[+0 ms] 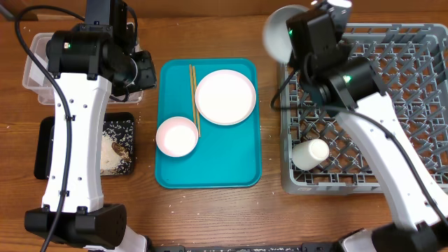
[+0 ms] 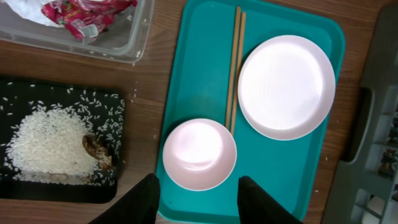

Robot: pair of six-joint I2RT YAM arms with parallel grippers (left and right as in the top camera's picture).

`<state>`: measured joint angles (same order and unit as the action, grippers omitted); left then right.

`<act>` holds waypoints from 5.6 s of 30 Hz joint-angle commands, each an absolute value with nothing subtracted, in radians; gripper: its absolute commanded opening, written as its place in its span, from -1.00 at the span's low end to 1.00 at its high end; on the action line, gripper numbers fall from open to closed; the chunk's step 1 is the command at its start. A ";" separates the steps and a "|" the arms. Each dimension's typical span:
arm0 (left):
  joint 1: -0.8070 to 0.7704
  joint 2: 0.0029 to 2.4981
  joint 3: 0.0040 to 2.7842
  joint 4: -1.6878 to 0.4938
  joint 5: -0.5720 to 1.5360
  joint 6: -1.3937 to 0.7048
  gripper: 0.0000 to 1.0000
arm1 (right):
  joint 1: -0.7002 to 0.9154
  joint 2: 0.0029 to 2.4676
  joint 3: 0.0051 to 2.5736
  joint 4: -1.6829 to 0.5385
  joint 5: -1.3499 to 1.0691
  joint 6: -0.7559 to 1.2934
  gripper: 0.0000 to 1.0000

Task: Sort waste into correct bins and load items into the dishwasher
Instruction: 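Carry the grey bowl with the right gripper into the dish rack, then reach the right gripper to the pink bowl on the teal tray, then lift the pink bowl and place it in the dish rack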

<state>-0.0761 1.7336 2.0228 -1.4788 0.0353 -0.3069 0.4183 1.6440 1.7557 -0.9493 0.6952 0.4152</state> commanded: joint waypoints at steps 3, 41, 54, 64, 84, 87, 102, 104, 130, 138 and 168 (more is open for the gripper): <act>-0.070 1.734 2.031 -1.476 -0.012 -0.292 -0.13 | 0.329 1.803 1.740 -0.834 1.015 0.331 -0.92; -0.024 1.734 2.031 -1.379 -0.015 -0.292 0.58 | 0.400 2.137 1.740 -0.853 1.093 0.142 0.36; -0.024 1.734 2.031 -1.346 -0.016 -0.292 0.65 | 0.461 2.070 1.798 -0.919 1.031 0.142 1.00; 0.103 1.733 2.044 -1.327 0.050 -0.292 0.67 | 0.468 1.885 1.905 -1.081 0.331 0.165 1.00; 0.274 1.732 2.047 -1.365 0.094 -0.291 1.00 | 0.812 1.860 1.361 -0.633 -0.093 0.678 0.27; 0.274 1.733 2.046 -1.365 0.094 -0.291 1.00 | 0.847 1.867 1.306 -0.532 -0.051 0.713 0.22; 0.274 1.733 2.046 -1.364 0.094 -0.292 1.00 | 0.855 1.990 1.303 -0.379 -0.001 0.733 -0.36; 0.274 1.733 2.046 -1.364 0.094 -0.292 1.00 | 0.855 2.016 1.303 -0.383 -0.005 0.733 -0.39; 0.274 1.733 2.046 -1.364 0.094 -0.292 1.00 | 0.661 1.564 1.567 -1.168 0.927 0.694 -0.92; 0.274 1.733 2.046 -1.364 0.094 -0.292 1.00 | 0.453 1.656 1.508 -1.164 1.231 0.493 -0.92; 0.274 1.733 2.046 -1.364 0.094 -0.292 1.00 | 0.498 1.864 1.349 -1.317 1.137 0.450 -0.92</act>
